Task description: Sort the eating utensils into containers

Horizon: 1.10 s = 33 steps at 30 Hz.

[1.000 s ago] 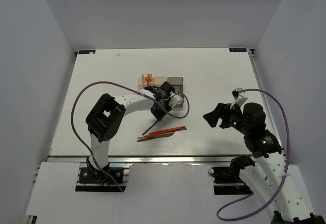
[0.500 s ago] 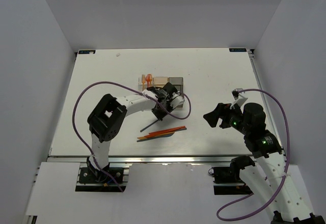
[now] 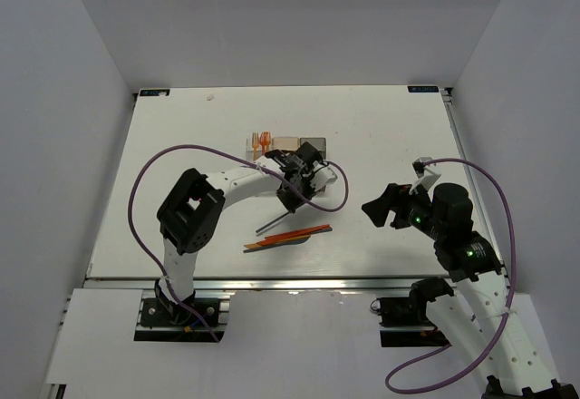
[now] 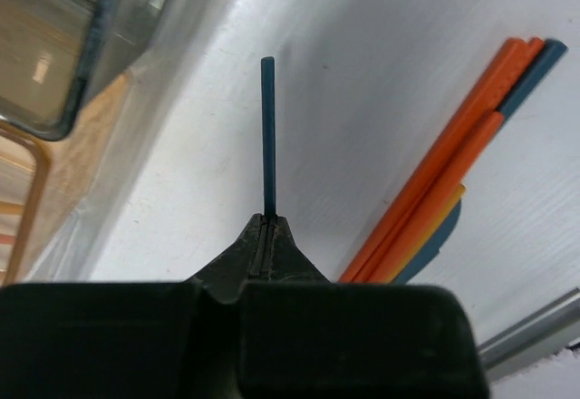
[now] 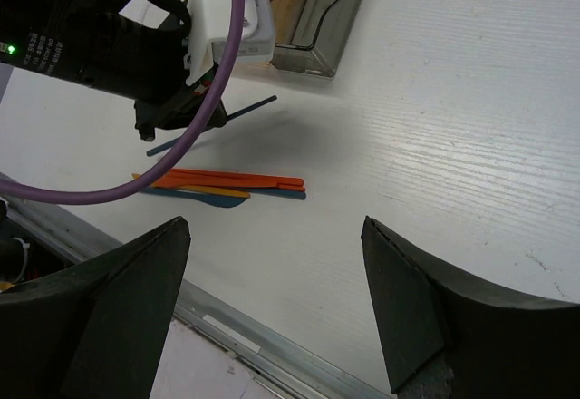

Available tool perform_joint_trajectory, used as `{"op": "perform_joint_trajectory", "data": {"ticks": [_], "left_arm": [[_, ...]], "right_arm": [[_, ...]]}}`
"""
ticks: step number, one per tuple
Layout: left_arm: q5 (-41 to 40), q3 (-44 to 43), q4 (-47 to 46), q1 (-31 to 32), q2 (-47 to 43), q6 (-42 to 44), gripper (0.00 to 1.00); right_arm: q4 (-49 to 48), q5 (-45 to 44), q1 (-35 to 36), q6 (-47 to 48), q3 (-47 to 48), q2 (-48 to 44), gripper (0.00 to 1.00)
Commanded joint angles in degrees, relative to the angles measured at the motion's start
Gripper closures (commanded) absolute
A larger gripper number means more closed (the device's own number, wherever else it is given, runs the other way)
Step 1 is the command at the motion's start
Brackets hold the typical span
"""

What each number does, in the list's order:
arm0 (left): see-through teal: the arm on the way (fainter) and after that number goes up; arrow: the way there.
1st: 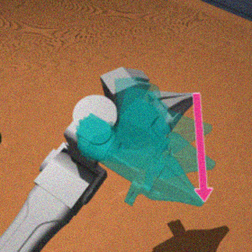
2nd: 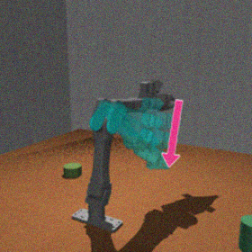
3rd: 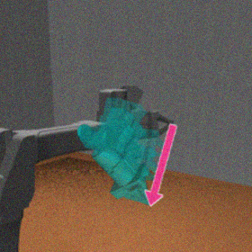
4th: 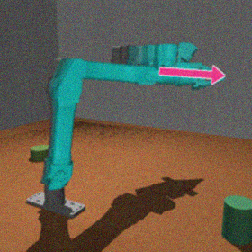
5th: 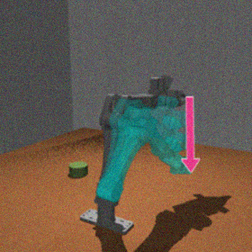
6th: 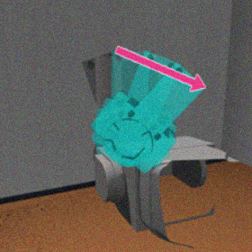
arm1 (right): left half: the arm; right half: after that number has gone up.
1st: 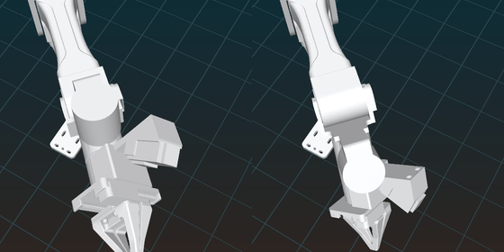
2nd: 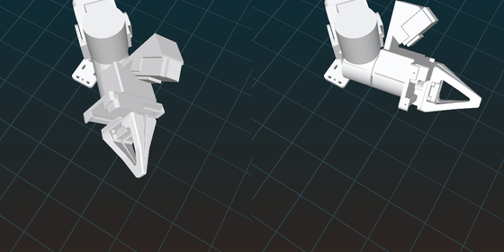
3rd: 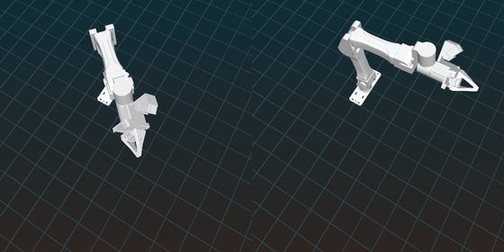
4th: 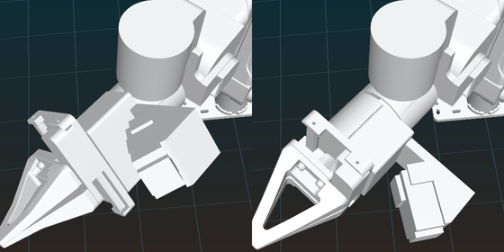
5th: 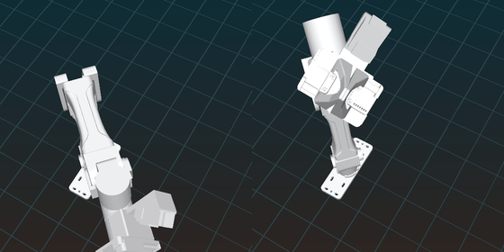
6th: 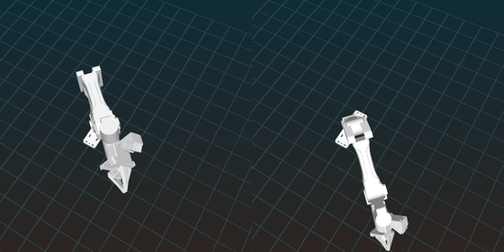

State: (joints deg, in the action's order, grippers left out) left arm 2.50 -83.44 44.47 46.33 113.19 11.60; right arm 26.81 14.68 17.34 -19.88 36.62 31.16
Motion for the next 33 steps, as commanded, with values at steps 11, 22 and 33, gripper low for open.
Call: {"op": "perform_joint_trajectory", "data": {"ticks": [11, 22, 33], "left_arm": [[7.95, -4.19, 2.65, 1.14, -5.42, 1.33, 1.00], [4.28, -9.98, -5.08, -0.09, -9.39, -3.67, 1.00], [-1.70, -21.94, -17.91, -7.65, -3.77, -19.75, 1.00]], "right_arm": [[-1.67, -0.88, 0.32, 0.98, 0.29, 0.48, 0.19], [-1.14, -3.85, 0.32, 0.72, 0.91, -0.65, 0.18], [-0.70, -7.29, 0.32, -0.51, 1.44, -1.63, 0.15]]}}
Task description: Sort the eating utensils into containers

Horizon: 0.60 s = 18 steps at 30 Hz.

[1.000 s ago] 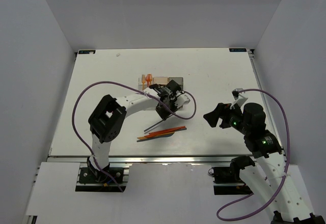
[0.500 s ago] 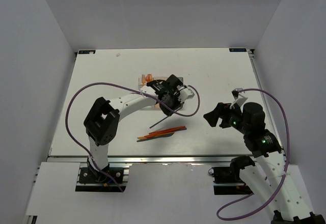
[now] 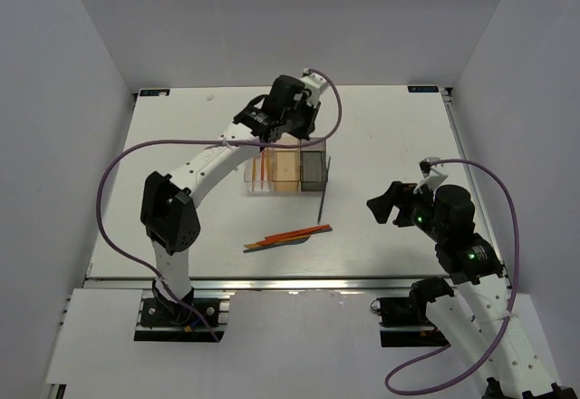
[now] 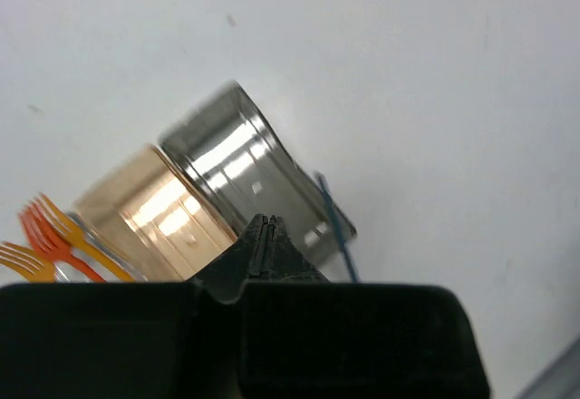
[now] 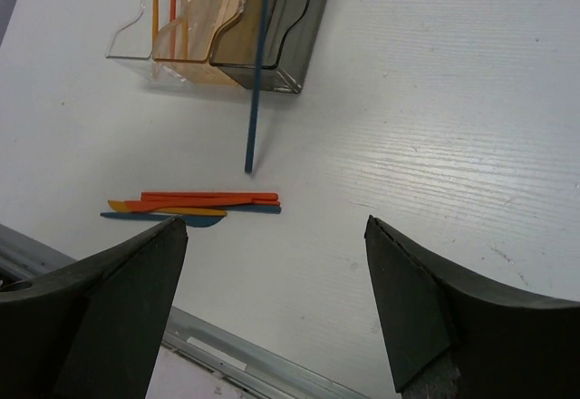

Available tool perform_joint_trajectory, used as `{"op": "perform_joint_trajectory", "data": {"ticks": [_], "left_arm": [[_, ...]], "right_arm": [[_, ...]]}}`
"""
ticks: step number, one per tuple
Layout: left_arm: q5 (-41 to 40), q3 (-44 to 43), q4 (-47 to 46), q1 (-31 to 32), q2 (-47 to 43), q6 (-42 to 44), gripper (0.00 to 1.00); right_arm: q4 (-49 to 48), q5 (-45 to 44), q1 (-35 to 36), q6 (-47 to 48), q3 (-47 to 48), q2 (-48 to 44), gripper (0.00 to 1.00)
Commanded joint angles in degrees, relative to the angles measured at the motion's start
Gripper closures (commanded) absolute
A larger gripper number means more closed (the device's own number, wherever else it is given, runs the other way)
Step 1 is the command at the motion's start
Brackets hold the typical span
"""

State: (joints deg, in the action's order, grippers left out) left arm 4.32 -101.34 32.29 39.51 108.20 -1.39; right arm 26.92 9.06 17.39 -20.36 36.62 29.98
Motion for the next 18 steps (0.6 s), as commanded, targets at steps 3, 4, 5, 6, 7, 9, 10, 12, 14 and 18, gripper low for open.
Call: {"op": "perform_joint_trajectory", "data": {"ticks": [3, 4, 5, 6, 7, 9, 10, 12, 14, 18], "left_arm": [[-9.47, -4.66, -10.75, -1.36, 3.24, -9.94, 1.00], [-10.37, -4.83, -11.20, -1.80, 3.76, -11.52, 1.00], [-9.34, -4.57, -12.42, -1.98, 4.20, -12.14, 1.00], [-7.50, -3.26, -12.95, -2.06, 4.04, -12.50, 1.00], [-7.48, -1.77, -13.74, -1.89, 3.25, -13.37, 1.00], [-8.26, 2.96, -18.91, -1.89, -2.17, -15.04, 0.98], [-9.32, 8.21, -20.85, -1.89, -4.29, -16.61, 0.89], [-12.21, 10.63, -21.40, -1.98, -8.16, -16.98, 0.55], [-18.01, 11.34, -17.03, -1.89, -12.65, -17.07, 0.34], [-32.06, 13.88, -7.97, -1.89, -21.00, -18.64, 0.02]], "right_arm": [[-0.73, -2.29, 0.28, -0.03, 1.08, -0.18, 0.15], [-0.55, -2.38, 0.28, -0.03, 1.08, -0.01, 0.16], [-0.11, -2.55, 0.19, -0.03, 1.08, -0.09, 0.15], [0.06, -2.73, 0.19, -0.03, 1.08, -0.18, 0.15], [-0.02, -2.99, 0.28, -0.12, 0.91, -0.53, 0.15], [-0.46, -3.43, 0.28, -0.73, 0.21, -0.62, 0.12], [-1.16, -3.00, 0.28, -1.08, -0.32, -0.10, 0.11], [-2.65, -2.56, 0.28, -2.75, -1.99, 1.83, 0.11], [-3.27, -2.38, 0.28, -3.37, -3.13, 7.01, 0.11], [-3.97, -6.50, 0.28, -2.76, -1.30, 16.06, 0.16]]}}
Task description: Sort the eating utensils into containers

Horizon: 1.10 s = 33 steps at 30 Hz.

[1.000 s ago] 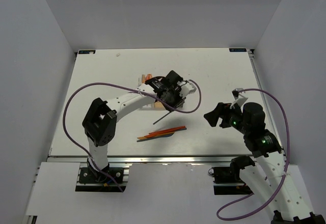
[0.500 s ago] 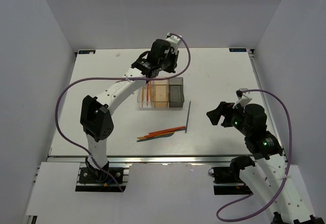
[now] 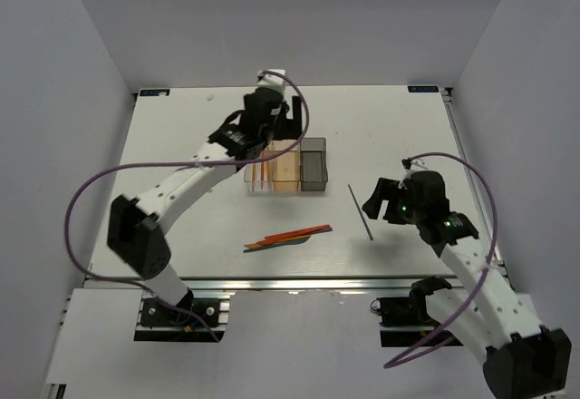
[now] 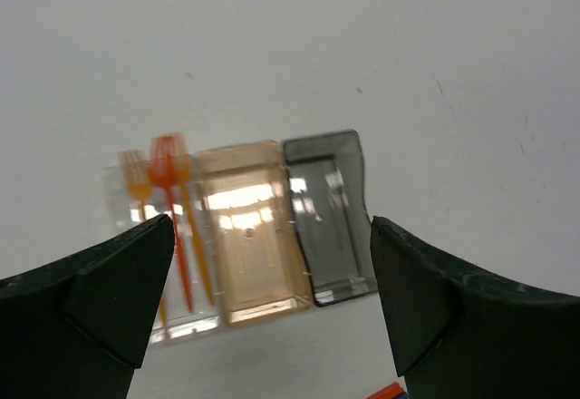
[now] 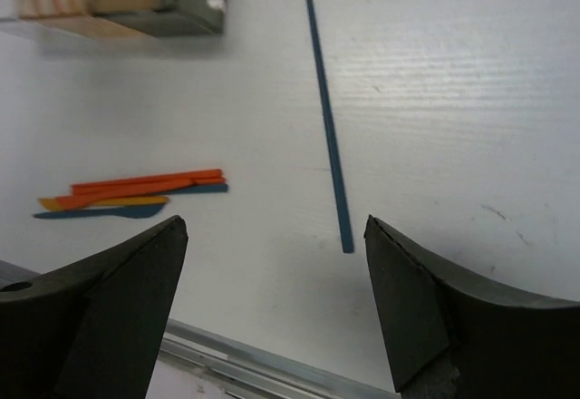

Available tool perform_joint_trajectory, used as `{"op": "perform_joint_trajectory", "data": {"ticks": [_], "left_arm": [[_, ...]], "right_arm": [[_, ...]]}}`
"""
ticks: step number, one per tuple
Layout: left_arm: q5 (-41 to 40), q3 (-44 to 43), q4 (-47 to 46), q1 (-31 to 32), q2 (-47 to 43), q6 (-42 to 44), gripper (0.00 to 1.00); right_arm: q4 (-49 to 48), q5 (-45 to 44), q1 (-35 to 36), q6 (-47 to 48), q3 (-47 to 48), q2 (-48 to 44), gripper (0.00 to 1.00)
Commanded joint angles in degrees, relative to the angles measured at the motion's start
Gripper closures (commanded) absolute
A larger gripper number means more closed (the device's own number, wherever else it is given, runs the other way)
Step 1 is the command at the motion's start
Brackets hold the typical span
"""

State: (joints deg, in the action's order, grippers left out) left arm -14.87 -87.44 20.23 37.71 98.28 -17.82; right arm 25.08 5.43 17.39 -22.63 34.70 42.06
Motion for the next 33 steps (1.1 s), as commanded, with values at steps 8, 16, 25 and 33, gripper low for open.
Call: {"op": "perform_joint_trajectory", "data": {"ticks": [8, 16, 25, 33], "left_arm": [[-41.51, 11.48, 18.70, -0.27, -30.21, -9.77, 0.02], [-43.93, 31.18, 18.88, -1.15, -41.76, -11.36, 0.02], [-44.28, 38.56, 20.38, -1.24, -50.01, -11.44, 0.02], [-44.36, 39.54, 20.38, -1.24, -52.31, -10.57, 0.02]], "right_arm": [[0.66, -11.92, 2.83, 4.87, 10.29, 27.52, 0.26], [1.99, -10.36, 3.62, 10.33, 17.16, 44.33, 0.42], [1.64, -13.52, 6.78, 10.07, 15.40, 54.17, 0.57], [1.20, -13.17, 8.62, 7.17, 13.55, 61.03, 1.00]]}}
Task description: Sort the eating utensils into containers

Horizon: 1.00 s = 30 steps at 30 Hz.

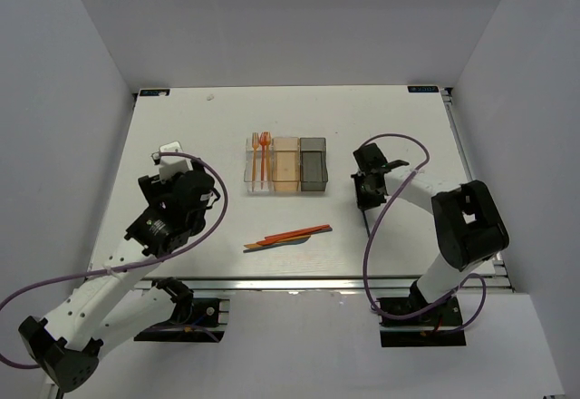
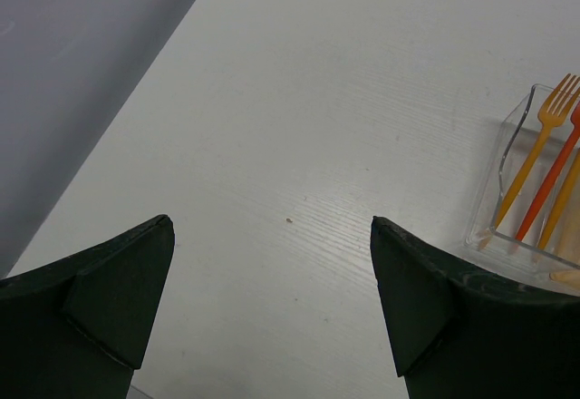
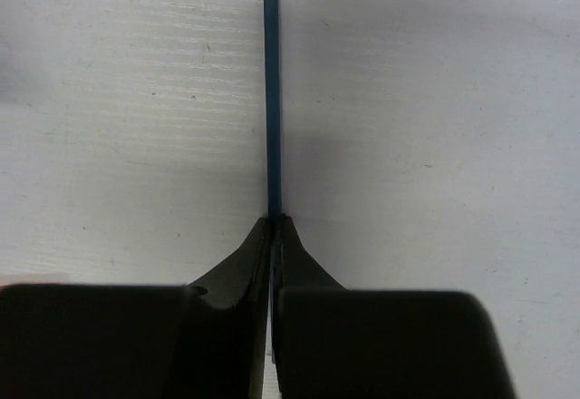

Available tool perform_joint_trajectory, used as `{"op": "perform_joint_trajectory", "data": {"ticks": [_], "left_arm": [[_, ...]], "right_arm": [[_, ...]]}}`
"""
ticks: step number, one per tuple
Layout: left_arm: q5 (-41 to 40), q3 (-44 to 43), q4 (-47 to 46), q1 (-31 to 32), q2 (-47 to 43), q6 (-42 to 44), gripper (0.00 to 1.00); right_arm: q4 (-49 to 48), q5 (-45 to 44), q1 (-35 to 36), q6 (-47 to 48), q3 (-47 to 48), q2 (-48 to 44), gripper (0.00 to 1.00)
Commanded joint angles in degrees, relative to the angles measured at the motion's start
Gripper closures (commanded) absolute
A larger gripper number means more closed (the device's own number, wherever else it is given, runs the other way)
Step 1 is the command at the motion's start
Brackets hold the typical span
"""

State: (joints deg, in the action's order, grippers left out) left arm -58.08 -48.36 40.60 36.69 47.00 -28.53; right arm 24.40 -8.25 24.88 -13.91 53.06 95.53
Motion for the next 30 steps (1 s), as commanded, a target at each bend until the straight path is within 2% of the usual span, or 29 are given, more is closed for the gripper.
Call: {"op": "perform_joint_trajectory", "data": {"ticks": [1, 11, 17, 21, 27, 30], "left_arm": [[-1.15, 0.55, 0.09, -0.21, -1.12, 0.23, 0.02], [-3.00, 0.46, 1.23, -0.21, -3.32, -1.52, 0.02], [-3.44, 0.63, 1.41, -0.21, -4.64, -1.79, 0.02], [-2.91, 0.98, 0.71, -0.21, -4.03, -1.17, 0.02], [-2.65, 1.07, 0.36, -0.21, -2.97, -1.08, 0.02], [-2.21, 1.07, 0.36, -0.21, -2.45, -1.08, 0.02]], "right_arm": [[1.88, 0.78, 1.13, -2.17, -4.72, 7.31, 1.00], [-4.45, 2.37, 1.04, -10.16, -4.01, -13.94, 1.00], [-7.88, 2.89, 1.13, -13.15, -1.22, -19.23, 1.00], [-9.90, 6.47, 1.04, -14.74, 3.70, -18.80, 1.00], [-25.79, 13.52, 1.66, -19.13, 5.74, -12.75, 1.00], [-28.88, 13.71, 2.62, -19.31, 9.42, -7.30, 1.00]]}}
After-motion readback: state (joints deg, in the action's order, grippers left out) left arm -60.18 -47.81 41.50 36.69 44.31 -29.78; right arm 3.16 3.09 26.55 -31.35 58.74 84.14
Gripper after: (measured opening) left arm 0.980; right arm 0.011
